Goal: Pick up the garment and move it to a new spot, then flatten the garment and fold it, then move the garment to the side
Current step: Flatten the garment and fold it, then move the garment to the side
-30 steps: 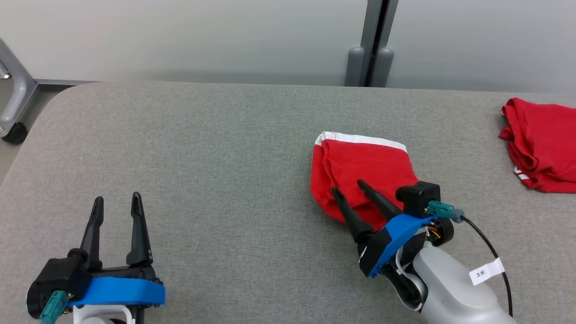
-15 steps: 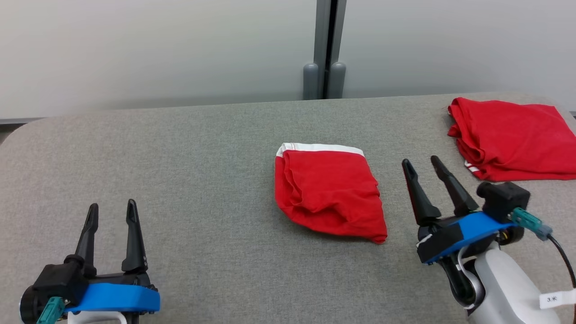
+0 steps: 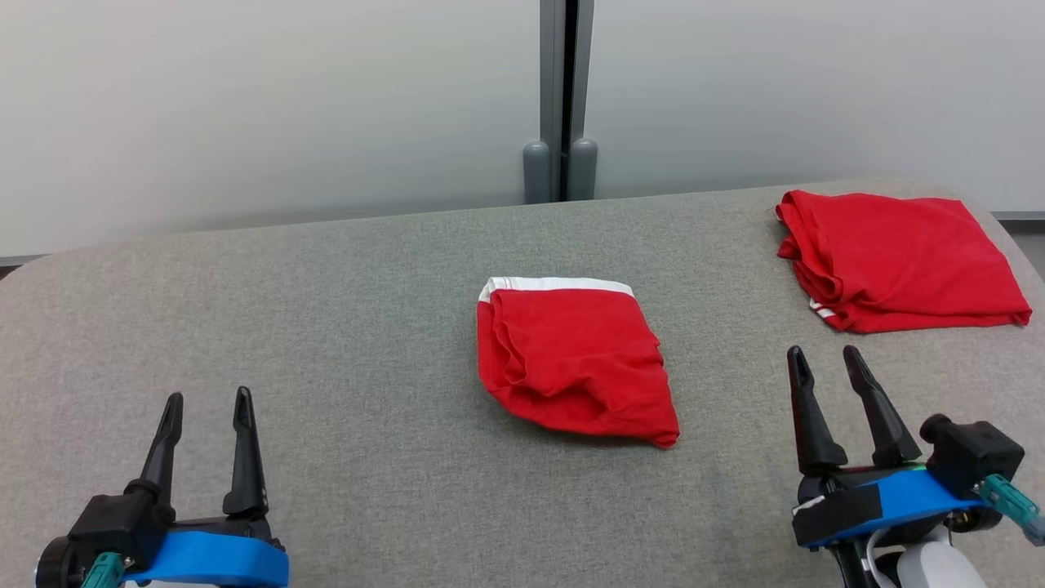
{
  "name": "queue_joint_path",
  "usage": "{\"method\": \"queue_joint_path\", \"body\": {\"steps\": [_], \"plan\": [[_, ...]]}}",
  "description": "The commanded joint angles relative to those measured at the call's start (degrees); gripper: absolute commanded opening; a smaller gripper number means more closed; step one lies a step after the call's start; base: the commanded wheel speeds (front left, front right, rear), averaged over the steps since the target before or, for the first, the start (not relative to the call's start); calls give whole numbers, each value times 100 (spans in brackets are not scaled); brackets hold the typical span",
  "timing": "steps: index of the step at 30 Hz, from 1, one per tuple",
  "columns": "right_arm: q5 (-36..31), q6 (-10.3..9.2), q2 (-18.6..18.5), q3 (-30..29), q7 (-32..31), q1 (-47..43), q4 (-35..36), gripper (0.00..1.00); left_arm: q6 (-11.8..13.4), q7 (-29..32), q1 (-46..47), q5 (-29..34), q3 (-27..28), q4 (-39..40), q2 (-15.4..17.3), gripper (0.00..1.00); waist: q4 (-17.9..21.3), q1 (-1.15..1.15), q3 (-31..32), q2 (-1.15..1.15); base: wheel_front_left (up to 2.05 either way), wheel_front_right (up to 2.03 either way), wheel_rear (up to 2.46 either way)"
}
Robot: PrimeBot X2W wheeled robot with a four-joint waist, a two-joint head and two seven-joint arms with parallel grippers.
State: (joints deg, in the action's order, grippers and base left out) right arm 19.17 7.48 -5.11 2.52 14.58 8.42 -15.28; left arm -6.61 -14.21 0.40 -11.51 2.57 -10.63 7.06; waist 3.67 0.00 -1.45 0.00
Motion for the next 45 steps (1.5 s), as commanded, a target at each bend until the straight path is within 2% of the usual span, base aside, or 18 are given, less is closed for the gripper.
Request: {"method": "queue_joint_path", "body": {"steps": [1, 15, 29, 39, 40, 45], "plan": [[-69, 3, 57, -70, -43, -168, 120, 100, 38, 22, -51, 29, -23, 8, 44, 100, -5, 0, 14, 0, 0, 0, 0], [-652, 3, 220, -220, -478, -685, 682, 100, 138, 143, -220, 7, -64, 78, 108, 100, -121, 0, 76, 0, 0, 0, 0], [-631, 3, 223, -225, -593, -700, 716, 100, 199, 133, -208, -55, -128, 103, 130, 100, -175, 0, 16, 0, 0, 0, 0], [-916, 3, 221, -103, -724, 521, 347, 100, 181, 101, 78, -103, -225, 101, 134, 100, -330, 0, -259, 0, 0, 0, 0], [-1005, 3, 220, -65, -849, 907, 144, 100, 172, 96, 145, -118, -239, 88, 134, 100, -391, 0, -347, 0, 0, 0, 0], [-1139, 2, 210, -195, -984, 1754, -568, 100, 136, 53, 364, -148, -323, 11, 110, 100, -616, 0, -586, 0, 0, 0, 0]]}}
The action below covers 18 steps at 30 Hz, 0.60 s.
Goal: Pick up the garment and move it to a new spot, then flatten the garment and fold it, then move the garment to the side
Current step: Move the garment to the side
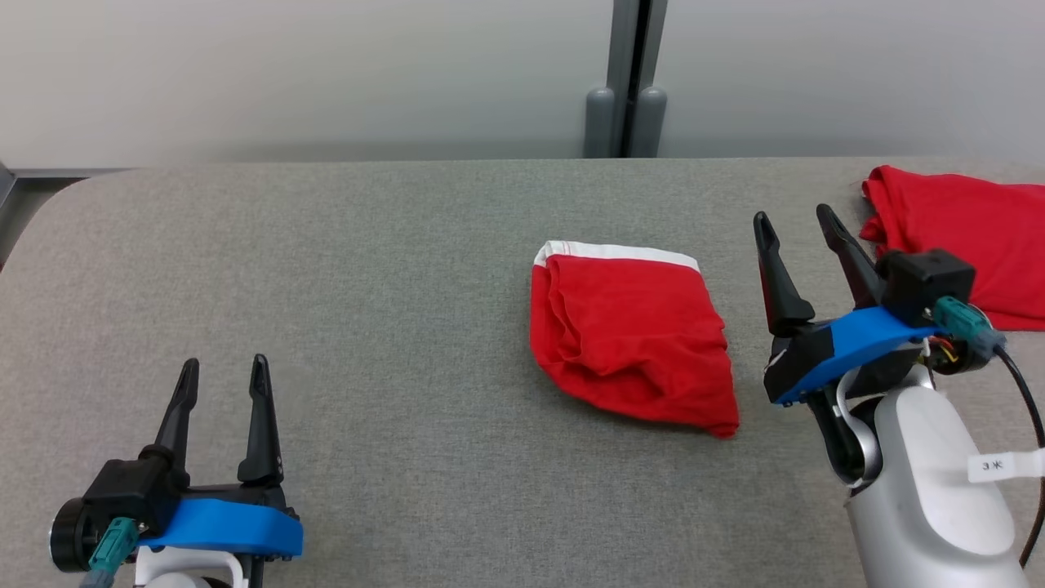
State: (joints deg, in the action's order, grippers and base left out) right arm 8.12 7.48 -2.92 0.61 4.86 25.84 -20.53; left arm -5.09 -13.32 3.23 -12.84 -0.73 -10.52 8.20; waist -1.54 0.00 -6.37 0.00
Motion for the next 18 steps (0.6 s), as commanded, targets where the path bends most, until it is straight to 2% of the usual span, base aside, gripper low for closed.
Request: {"method": "queue_joint_path", "body": {"steps": [1, 10, 18], "plan": [[-60, 2, -25, -44, -59, 134, -223, 100, -27, -46, 122, -16, -21, -19, -11, 100, -147, 0, -145, 0, 0, 0, 0], [-203, 2, -77, -202, -197, 619, -1882, 100, -62, -136, 357, -68, -102, -225, -34, 100, -459, 0, -421, 0, 0, 0, 0], [-242, 2, -60, -258, -94, 733, -3030, 100, -80, -174, 503, -95, -116, -340, -38, 100, -540, 0, -542, 0, 0, 0, 0]]}}
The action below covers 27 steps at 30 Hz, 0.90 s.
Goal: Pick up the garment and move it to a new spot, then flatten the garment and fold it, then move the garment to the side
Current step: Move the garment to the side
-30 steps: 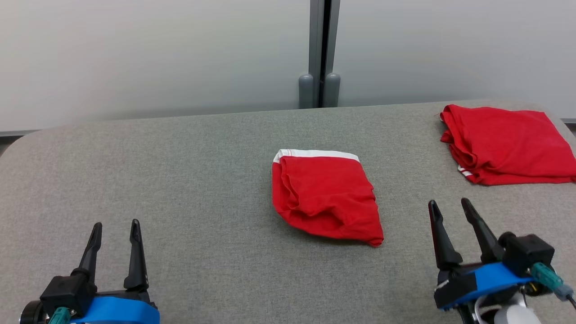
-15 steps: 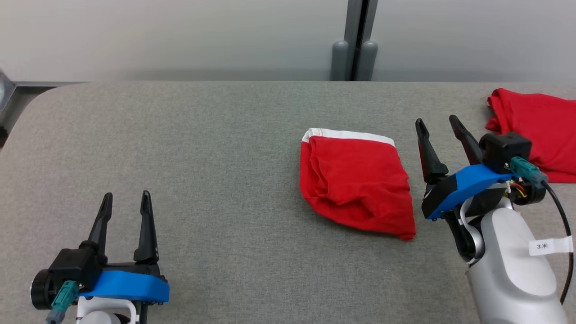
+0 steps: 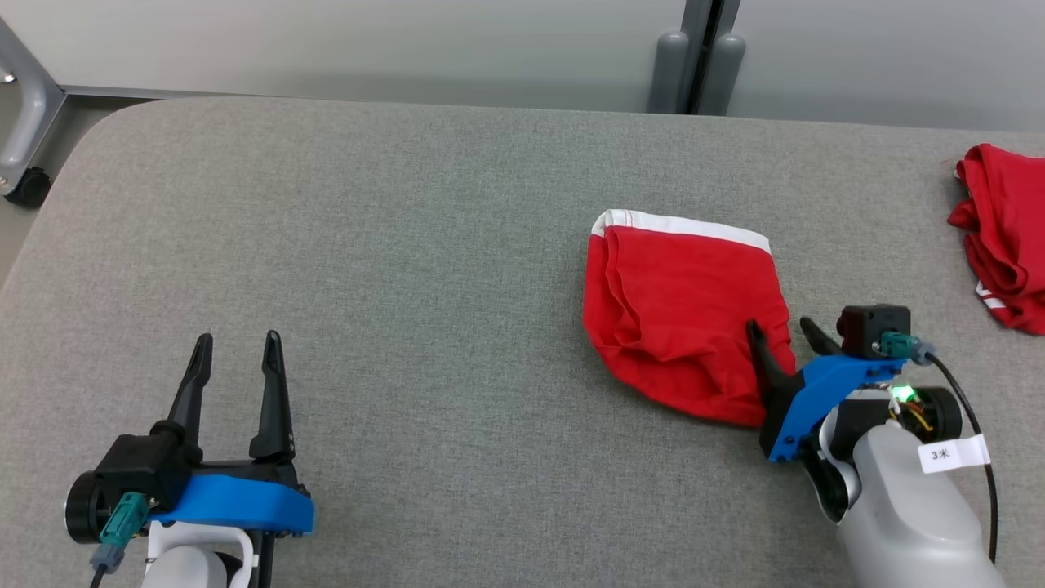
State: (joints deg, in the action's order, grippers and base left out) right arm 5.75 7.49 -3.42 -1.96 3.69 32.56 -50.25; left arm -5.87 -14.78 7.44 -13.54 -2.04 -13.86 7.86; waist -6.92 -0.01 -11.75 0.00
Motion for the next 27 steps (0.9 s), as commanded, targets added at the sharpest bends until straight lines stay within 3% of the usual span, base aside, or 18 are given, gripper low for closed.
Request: {"method": "queue_joint_path", "body": {"steps": [1, 9, 10, 12, 20, 27], "plan": [[39, 1, -1, 5, 44, 77, -180, 100, -4, -30, 105, -24, 11, -17, -5, 100, -6, 1, -12, 0, 0, 0, 0], [433, 3, 73, 462, 220, 189, -889, 98, -33, -44, 207, -27, -56, -135, -20, 100, -30, 1, -25, 0, 0, 0, 0], [550, 4, 76, 555, 244, 199, -938, 71, -37, -45, 209, -24, -67, -150, -24, 100, -33, 1, -16, 0, 0, 0, 0], [800, 7, 77, 766, 323, 212, -977, 0, -43, -46, 196, -20, -78, -164, -32, 100, -29, 1, 5, 0, 0, 0, 0], [1017, 0, -97, 1079, 752, 350, -1007, 0, -40, -44, 89, -35, -1, -123, -53, 100, 174, 1, 30, 0, 0, 0, 0], [1103, 0, -421, 1466, 988, 234, -633, 0, -62, -44, 163, -34, 39, -1, -66, 100, 713, 1, -111, 0, 0, 0, 0]]}}
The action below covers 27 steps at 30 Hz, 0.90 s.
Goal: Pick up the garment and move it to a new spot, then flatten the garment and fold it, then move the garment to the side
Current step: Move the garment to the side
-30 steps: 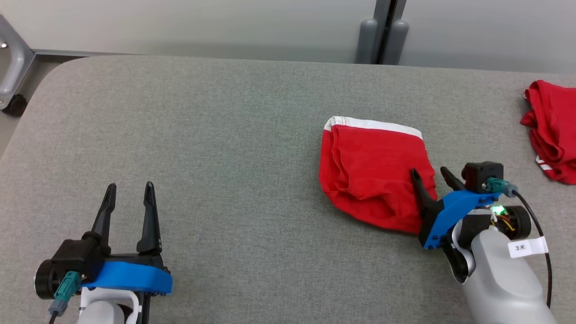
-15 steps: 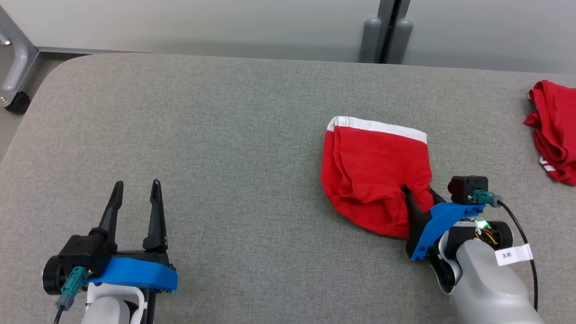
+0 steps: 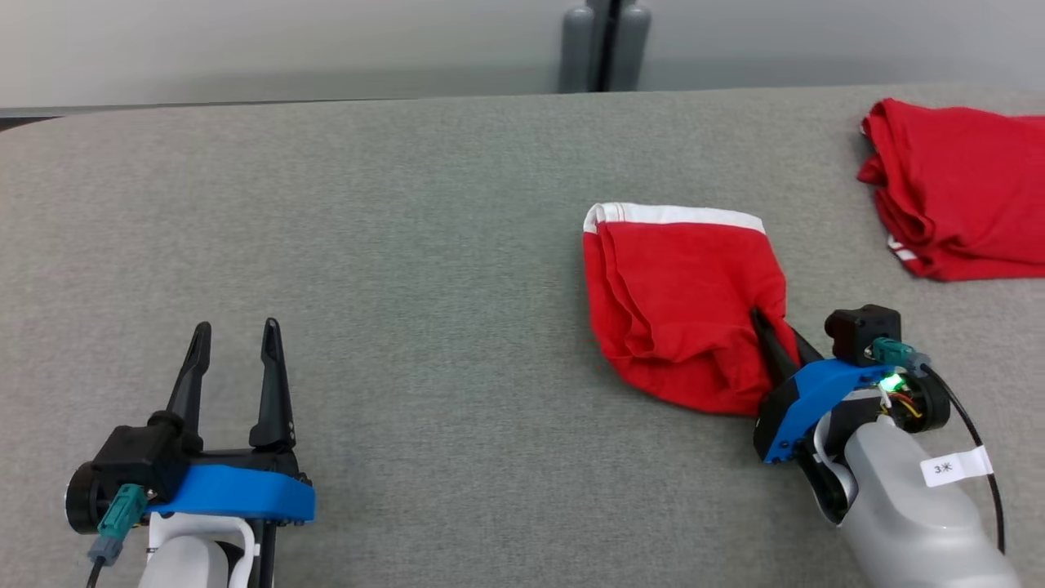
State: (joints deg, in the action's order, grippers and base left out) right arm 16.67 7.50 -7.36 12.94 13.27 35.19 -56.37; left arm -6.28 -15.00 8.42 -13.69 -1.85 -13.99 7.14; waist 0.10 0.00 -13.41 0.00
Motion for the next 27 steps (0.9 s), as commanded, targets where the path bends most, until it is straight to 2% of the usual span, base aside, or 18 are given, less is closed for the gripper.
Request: {"method": "queue_joint_path", "body": {"steps": [1, 6, 12, 21, 27], "plan": [[10, -1, -86, 25, 54, -46, 53, 0, -25, -23, 82, -13, 29, 33, 17, 100, 111, 0, 22, 0, 0, 0, 0], [49, -1, -420, 108, 95, -145, 423, 0, -31, -22, 179, 30, 61, 143, 72, 100, 540, 0, -158, 0, 0, 0, 0], [58, 0, -732, 78, 87, -85, 830, 0, -35, -22, 336, 55, 120, 239, 116, 100, 791, 0, -403, 0, 0, 0, 0], [-132, -1, -1096, 132, -146, 715, 1263, 0, -71, -22, 558, 29, 51, 258, 135, 100, 631, 0, -723, 0, 0, 0, 0], [-225, 0, -1584, 79, -485, 1399, 1297, 0, -95, -23, 683, 34, 46, 355, 191, 100, 524, 0, -1067, 0, 0, 0, 0]]}}
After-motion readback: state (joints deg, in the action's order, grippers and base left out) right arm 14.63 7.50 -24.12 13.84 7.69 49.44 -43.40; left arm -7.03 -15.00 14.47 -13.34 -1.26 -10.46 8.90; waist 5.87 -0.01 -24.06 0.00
